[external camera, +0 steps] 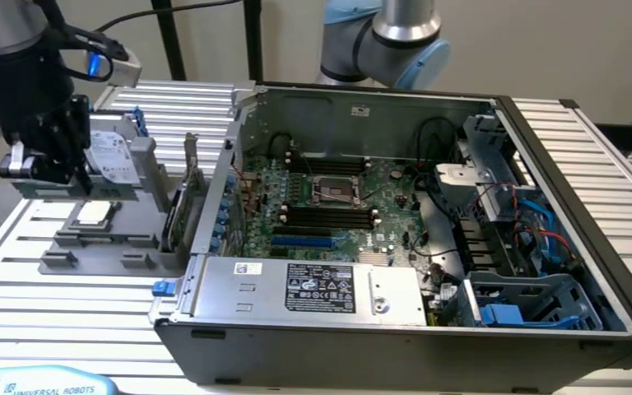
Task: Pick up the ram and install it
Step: 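Pick up the ram and move it above insertion slot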
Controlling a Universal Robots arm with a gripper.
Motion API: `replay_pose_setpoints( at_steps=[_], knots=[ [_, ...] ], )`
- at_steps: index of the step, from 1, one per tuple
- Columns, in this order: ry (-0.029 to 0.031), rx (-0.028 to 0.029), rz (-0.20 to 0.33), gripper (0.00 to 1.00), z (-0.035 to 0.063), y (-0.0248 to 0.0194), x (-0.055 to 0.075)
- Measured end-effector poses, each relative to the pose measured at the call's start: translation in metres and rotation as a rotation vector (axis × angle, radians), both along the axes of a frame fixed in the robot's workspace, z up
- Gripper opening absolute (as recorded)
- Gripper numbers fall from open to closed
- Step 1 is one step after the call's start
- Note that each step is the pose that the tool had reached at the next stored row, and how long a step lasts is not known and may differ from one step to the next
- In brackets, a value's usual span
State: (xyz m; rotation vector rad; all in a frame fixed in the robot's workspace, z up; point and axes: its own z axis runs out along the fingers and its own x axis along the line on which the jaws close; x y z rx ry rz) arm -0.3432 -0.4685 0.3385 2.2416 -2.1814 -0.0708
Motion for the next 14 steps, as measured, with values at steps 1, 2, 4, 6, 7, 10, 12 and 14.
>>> replay_pose_setpoints(
  at_steps=[1, 2, 4, 6, 7, 10, 12, 14],
  knots=[
    [0.0001, 0.0005, 0.0, 0.13, 0.0046, 0.0, 0.004],
    [0.0004, 0.001, 0.0, 0.13, 0.0092, -0.0001, 0.009],
    [0.0003, 0.0026, 0.0, 0.13, 0.0183, -0.0001, 0.018],
    [0.0002, 0.004, 0.0, 0.13, 0.0273, 0.0, 0.027],
    [0.0002, 0.0046, 0.0, 0.13, 0.0317, 0.0, 0.032],
    [0.0003, 0.0063, 0.0, 0.13, 0.0449, -0.0001, 0.046],
    [0.0005, 0.0071, 0.0, 0.13, 0.0515, 0.0, 0.054],
    [0.0012, 0.0079, 0.0, 0.13, 0.0562, 0.0, 0.064]
  ],
)
